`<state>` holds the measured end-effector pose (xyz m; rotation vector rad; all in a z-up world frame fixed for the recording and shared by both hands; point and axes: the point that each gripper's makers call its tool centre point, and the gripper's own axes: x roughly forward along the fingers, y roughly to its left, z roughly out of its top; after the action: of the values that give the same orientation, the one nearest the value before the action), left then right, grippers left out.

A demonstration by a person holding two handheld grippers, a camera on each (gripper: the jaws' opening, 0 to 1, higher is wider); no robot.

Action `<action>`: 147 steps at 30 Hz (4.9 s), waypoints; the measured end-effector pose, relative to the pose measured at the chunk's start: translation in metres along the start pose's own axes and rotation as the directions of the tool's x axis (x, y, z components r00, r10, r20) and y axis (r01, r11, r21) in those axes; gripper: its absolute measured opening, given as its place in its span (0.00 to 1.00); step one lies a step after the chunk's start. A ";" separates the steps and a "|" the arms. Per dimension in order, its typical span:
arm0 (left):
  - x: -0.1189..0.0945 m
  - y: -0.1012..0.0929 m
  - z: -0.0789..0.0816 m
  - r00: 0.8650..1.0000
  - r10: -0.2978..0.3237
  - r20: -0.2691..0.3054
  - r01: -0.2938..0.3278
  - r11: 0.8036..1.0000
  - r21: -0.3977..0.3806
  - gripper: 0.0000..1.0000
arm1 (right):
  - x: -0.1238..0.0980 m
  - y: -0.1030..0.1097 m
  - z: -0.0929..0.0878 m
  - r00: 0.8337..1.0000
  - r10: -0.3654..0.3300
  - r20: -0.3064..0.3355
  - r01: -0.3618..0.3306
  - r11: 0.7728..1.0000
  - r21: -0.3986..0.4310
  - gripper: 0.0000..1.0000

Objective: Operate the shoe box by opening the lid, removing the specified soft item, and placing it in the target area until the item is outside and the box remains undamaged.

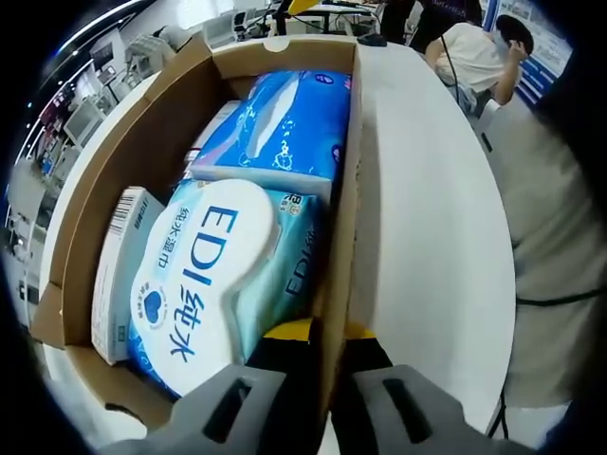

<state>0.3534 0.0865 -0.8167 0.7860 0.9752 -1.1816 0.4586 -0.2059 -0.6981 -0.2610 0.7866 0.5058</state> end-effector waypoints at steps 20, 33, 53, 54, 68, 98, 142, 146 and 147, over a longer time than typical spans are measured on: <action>0.000 0.000 0.000 1.000 0.009 0.003 -0.009 1.000 0.003 0.01 | -0.030 0.076 0.008 0.926 0.292 -0.237 -0.367 0.840 -0.399 0.54; 0.000 0.000 0.000 1.000 0.011 0.006 -0.011 1.000 0.005 0.01 | -0.038 0.103 0.029 0.879 0.334 -0.342 -0.473 0.708 -0.524 0.55; 0.001 0.000 0.000 1.000 0.011 0.010 -0.011 1.000 0.009 0.01 | -0.028 0.119 0.040 0.853 0.346 -0.390 -0.519 0.636 -0.571 0.55; 0.001 0.000 0.000 1.000 0.010 0.009 -0.010 1.000 0.008 0.01 | -0.026 0.121 0.039 0.852 0.346 -0.393 -0.521 0.633 -0.573 0.55; 0.000 0.000 0.000 1.000 0.012 0.010 -0.012 1.000 0.007 0.01 | -0.009 0.134 0.058 0.848 0.341 -0.406 -0.530 0.549 -0.647 0.55; 0.000 0.000 0.001 1.000 0.011 0.015 -0.011 1.000 0.011 0.01 | 0.040 0.148 0.036 0.760 0.334 -0.558 -0.634 0.569 -0.523 0.64; 0.000 0.000 0.000 0.999 0.036 0.011 -0.036 0.999 0.011 0.01 | 0.088 0.161 -0.024 0.694 0.245 -0.677 -0.647 0.625 -0.437 0.72; 0.000 0.000 0.000 1.000 0.028 0.011 -0.029 1.000 0.007 0.01 | 0.091 0.161 -0.028 0.688 0.246 -0.682 -0.644 0.640 -0.418 0.69; 0.000 0.000 0.000 1.000 0.029 0.011 -0.029 1.000 0.008 0.01 | 0.093 0.162 -0.029 0.690 0.245 -0.682 -0.643 0.640 -0.421 0.68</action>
<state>0.3538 0.0865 -0.8168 0.7969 0.9474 -1.1647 0.4108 -0.0486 -0.7919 -0.9000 1.2756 1.2536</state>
